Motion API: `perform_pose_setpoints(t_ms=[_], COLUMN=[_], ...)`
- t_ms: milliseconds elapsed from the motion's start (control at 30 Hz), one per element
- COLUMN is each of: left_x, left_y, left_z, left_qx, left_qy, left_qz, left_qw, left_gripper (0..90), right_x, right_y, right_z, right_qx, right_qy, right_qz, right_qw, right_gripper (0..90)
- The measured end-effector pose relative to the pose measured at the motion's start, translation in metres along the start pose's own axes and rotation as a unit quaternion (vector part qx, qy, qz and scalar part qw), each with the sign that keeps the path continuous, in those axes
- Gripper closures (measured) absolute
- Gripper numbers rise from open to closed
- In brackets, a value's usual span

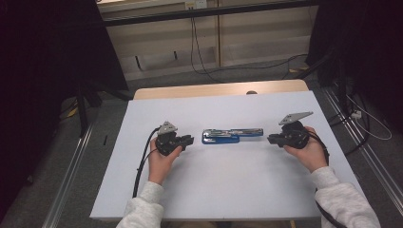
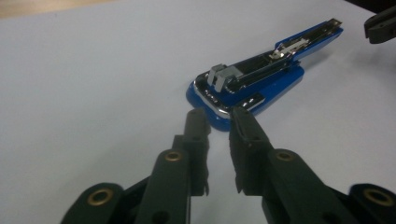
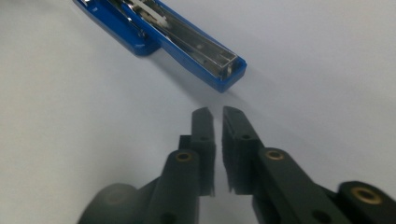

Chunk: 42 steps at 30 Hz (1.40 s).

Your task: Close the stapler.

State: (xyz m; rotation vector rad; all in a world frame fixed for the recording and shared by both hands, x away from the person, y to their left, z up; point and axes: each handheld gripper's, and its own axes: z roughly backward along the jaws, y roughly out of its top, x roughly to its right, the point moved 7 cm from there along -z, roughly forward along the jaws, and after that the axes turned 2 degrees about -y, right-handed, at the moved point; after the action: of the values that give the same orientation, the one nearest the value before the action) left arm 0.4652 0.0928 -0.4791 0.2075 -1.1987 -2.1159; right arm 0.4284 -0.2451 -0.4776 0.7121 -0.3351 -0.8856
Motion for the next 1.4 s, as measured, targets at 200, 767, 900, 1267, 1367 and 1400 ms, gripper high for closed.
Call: perform_pose_setpoints(t_ms=[200, 767, 900, 1267, 1367, 1400], left_x=[0.002, -0.006, -0.006, -0.006, -0.006, -0.007], left_y=[0.0, 0.009, 0.009, 0.008, 0.009, 0.009], left_z=[-0.013, -0.037, -0.041, -0.053, -0.055, -0.055], left_qx=[-0.018, -0.033, -0.042, -0.051, -0.052, -0.055], left_qy=[0.001, 0.019, 0.018, 0.019, 0.024, 0.024], left_qz=[-0.001, -0.004, -0.021, -0.022, -0.021, -0.025], left_qw=[0.9998, 0.9993, 0.9987, 0.9983, 0.9982, 0.9979], left_gripper=[90.0, 90.0, 90.0, 90.0, 90.0, 90.0], right_x=[0.003, 0.013, 0.014, 0.011, 0.009, 0.009], right_y=[0.001, 0.003, 0.004, 0.006, 0.005, 0.006], right_z=[-0.006, -0.03, -0.031, -0.035, -0.036, -0.036], right_qx=[-0.007, -0.02, -0.023, -0.026, -0.027, -0.027], right_qy=[-0.02, -0.032, -0.033, -0.03, -0.02, -0.02], right_qz=[0.006, 0.005, 0.007, 0.015, 0.013, 0.016], right_qw=[0.9997, 0.9993, 0.9992, 0.9991, 0.9994, 0.9993], right_gripper=[90.0, 90.0, 90.0, 90.0, 90.0, 90.0])
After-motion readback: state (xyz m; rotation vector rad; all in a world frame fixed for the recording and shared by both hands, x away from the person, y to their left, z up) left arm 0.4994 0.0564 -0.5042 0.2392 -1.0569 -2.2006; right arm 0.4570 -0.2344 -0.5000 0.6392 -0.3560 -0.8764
